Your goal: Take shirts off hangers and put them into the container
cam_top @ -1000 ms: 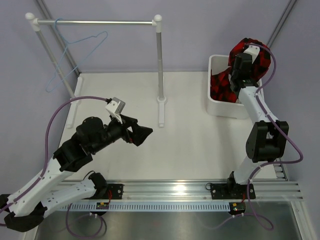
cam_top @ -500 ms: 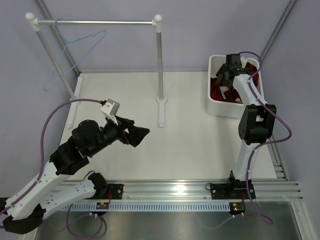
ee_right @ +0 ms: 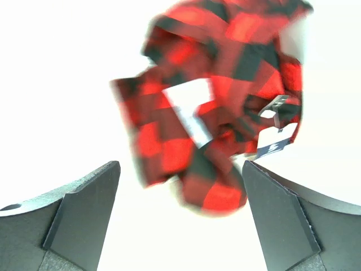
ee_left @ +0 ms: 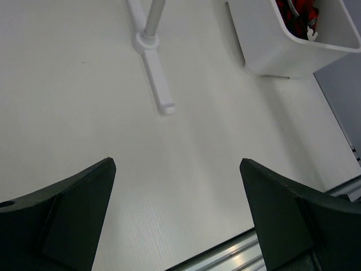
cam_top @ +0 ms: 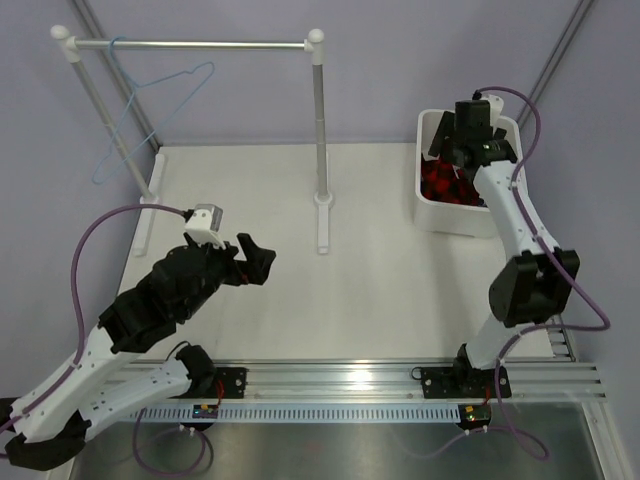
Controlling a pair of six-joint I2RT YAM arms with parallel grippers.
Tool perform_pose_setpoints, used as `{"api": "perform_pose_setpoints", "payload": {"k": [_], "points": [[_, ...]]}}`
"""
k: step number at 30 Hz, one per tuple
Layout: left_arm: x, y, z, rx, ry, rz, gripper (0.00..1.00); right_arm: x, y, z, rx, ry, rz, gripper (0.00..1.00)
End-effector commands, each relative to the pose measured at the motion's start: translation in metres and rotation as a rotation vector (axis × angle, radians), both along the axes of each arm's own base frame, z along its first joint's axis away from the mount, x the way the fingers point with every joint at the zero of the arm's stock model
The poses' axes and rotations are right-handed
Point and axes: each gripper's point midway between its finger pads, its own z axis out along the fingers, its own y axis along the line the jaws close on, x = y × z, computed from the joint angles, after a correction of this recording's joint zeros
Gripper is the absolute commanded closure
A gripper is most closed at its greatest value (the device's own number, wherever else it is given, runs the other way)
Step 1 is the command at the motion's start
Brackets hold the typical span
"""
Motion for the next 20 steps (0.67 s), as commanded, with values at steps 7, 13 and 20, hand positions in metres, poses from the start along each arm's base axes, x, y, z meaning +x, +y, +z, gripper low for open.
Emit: {"api": "perform_pose_setpoints", "payload": {"k": [7,13,20], "points": [[0.016,0.029,-0.037,0.07,0.039,0.213,0.01,-0.116,0.17,0.054,0.289,-0.167,0.41,0.01],[0.007,0.041,-0.042,-0.003,0.022,0.236,0.01,-0.175,0.184,0.018,0.354,-0.124,0.504,0.0],[0.001,0.049,-0.036,-0.05,0.003,0.248,0.01,-0.21,0.188,0.007,0.429,-0.147,0.6,0.01]]}}
